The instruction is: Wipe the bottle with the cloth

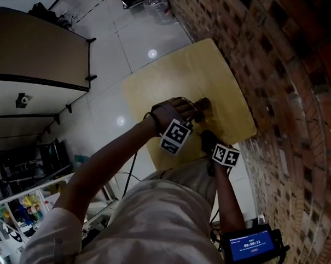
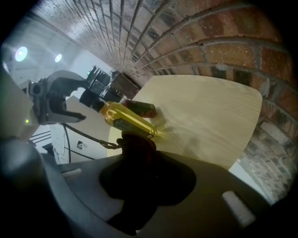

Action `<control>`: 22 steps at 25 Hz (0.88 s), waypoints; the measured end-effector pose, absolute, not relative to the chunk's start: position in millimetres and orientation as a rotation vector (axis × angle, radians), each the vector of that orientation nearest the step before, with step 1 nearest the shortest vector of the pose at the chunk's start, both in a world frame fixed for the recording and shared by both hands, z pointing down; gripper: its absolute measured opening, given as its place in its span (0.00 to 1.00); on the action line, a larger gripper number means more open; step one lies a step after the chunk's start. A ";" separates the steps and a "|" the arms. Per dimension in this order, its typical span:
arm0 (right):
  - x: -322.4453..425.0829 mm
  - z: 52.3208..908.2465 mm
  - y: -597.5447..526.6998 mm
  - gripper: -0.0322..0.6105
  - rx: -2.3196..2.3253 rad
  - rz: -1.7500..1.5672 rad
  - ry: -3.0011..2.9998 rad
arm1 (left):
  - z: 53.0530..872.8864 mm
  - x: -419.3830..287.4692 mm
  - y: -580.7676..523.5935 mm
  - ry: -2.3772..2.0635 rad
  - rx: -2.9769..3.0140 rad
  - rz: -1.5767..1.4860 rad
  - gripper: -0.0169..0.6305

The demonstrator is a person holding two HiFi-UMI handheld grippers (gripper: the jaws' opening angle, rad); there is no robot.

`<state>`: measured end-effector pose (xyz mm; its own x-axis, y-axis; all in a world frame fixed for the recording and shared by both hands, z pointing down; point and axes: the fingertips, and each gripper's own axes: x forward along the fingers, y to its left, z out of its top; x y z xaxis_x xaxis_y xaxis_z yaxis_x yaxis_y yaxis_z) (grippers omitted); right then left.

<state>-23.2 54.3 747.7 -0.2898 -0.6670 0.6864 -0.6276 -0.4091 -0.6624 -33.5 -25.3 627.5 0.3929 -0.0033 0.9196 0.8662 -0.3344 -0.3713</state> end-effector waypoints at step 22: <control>-30.3 663.3 -19.7 0.18 -2.034 -1.305 1.883 | 635.1 15.6 -24.0 -0.313 -1.974 -1.529 0.31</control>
<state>-30.3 -19.7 663.3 -0.1166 -0.8481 0.5169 -0.7819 -0.2425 -0.5743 15.6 -24.0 635.1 0.3036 -0.1792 0.9358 0.5322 -0.7827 -0.3226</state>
